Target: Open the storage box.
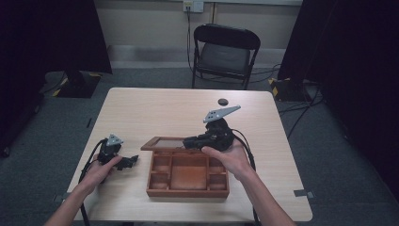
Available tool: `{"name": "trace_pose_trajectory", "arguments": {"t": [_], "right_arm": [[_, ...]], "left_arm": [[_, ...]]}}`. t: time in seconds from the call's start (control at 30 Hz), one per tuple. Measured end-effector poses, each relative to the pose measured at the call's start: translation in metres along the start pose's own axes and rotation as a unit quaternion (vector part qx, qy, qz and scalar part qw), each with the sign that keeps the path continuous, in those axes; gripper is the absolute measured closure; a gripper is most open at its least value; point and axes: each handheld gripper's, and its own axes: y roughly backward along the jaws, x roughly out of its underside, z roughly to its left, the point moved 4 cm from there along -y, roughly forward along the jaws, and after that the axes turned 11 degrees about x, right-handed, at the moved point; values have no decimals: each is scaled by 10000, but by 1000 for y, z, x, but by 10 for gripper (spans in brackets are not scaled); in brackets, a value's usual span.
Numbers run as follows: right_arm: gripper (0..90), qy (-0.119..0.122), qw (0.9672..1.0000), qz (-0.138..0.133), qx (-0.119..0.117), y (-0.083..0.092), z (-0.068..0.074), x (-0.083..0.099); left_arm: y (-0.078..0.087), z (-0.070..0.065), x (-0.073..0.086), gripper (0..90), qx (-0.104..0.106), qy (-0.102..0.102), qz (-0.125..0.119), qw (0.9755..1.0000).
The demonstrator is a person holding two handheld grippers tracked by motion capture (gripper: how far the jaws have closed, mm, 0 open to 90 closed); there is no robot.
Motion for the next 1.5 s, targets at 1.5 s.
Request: {"name": "trace_pose_trajectory", "arguments": {"t": [1.5], "right_arm": [[831, -53, 10000, -1, 61, 0, -9, -18]], "left_arm": [[0, 0, 0, 38, -5, -16, 2, 10000]]}}
